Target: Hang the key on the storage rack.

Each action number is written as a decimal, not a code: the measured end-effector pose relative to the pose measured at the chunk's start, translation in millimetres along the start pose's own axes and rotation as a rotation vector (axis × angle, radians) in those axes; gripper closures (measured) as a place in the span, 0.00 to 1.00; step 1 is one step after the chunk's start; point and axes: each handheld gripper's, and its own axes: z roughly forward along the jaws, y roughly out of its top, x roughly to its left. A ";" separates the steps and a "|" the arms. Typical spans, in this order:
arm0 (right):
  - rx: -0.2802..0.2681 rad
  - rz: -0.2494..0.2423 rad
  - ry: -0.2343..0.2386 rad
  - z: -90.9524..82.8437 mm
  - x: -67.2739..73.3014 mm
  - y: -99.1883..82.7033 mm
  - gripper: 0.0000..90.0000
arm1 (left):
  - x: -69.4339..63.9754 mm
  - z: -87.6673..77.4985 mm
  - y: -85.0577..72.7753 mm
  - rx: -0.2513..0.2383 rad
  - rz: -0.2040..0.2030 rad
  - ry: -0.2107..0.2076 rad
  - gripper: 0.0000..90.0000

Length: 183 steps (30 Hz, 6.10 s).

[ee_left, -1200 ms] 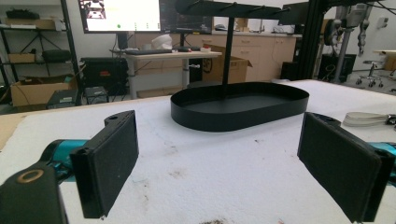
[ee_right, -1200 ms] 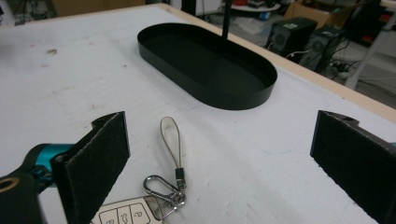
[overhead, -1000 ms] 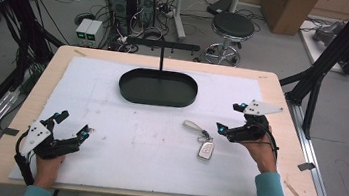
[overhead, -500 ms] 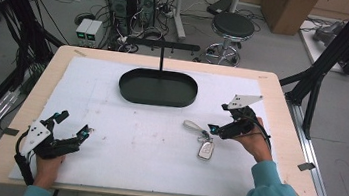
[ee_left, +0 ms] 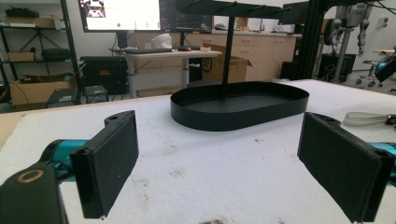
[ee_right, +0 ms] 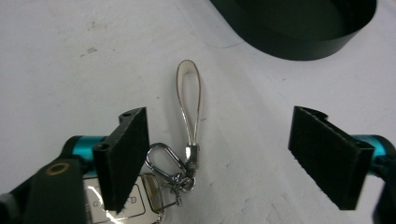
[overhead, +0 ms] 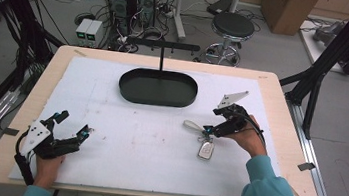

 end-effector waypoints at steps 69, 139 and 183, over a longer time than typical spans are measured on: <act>0.311 -0.088 0.021 39.3 11.6 22.1 0.91 | 0.2 0.2 0.0 0.001 -0.002 0.000 0.14; -0.363 0.219 -0.439 -3.0 -11.5 86.6 0.92 | 0.5 0.3 0.0 -0.001 -0.007 0.001 0.14; -0.374 0.275 -0.563 43.2 -31.6 104.9 0.91 | 0.9 0.4 0.1 0.002 -0.010 0.002 0.14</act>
